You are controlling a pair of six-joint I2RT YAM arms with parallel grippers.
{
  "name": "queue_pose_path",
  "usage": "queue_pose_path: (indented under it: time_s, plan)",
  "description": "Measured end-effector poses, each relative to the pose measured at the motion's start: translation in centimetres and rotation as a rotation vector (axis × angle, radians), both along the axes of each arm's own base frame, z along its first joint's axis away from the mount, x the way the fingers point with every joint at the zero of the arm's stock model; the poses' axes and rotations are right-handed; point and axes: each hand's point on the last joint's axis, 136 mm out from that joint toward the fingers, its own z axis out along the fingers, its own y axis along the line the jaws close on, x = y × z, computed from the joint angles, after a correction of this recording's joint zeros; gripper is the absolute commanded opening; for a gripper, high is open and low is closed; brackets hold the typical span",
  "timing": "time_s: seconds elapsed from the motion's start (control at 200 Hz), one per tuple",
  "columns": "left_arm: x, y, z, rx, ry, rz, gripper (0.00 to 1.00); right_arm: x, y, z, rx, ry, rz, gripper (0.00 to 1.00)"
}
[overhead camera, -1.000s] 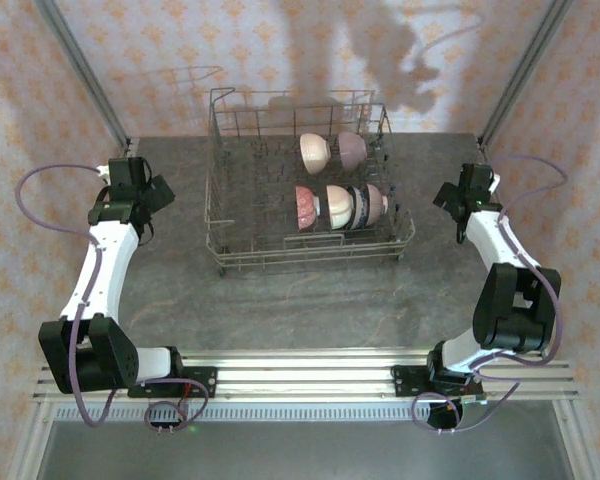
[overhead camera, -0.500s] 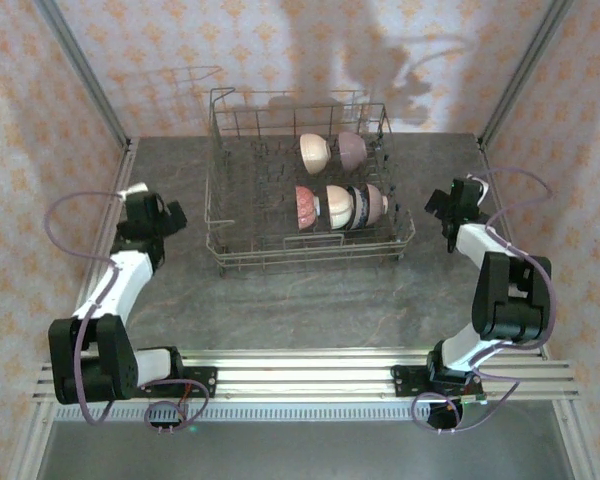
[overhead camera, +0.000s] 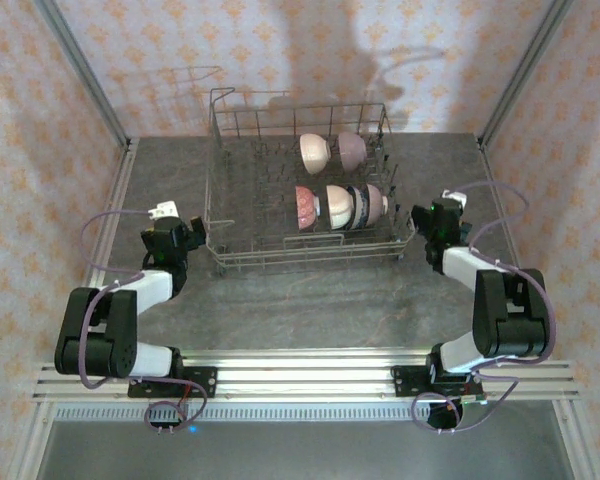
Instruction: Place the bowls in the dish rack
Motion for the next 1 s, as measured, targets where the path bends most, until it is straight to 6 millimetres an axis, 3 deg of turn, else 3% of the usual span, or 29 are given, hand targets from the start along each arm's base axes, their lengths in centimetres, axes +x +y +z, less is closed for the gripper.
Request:
queue_pose_path:
  time_s: [0.11, 0.3, 0.586, 1.001]
  plan:
    - [0.4, -0.2, -0.1, 0.02, -0.047, -0.011, 0.99, -1.6, -0.3, -2.1, -0.012, 0.027, -0.015, 0.99]
    - [-0.3, -0.7, -2.6, 0.044, -0.039, -0.03, 0.99, -0.6, 0.5, -0.6, -0.035, -0.089, 0.018, 0.99]
    - [0.6, -0.6, -1.0, 0.054, -0.098, -0.026, 0.99, -0.8, 0.8, -1.2, -0.051, -0.135, 0.053, 0.99]
    - [0.5, -0.4, -0.9, 0.06, -0.099, -0.012, 0.99, -0.6, 1.0, -1.2, -0.064, -0.137, 0.069, 0.99]
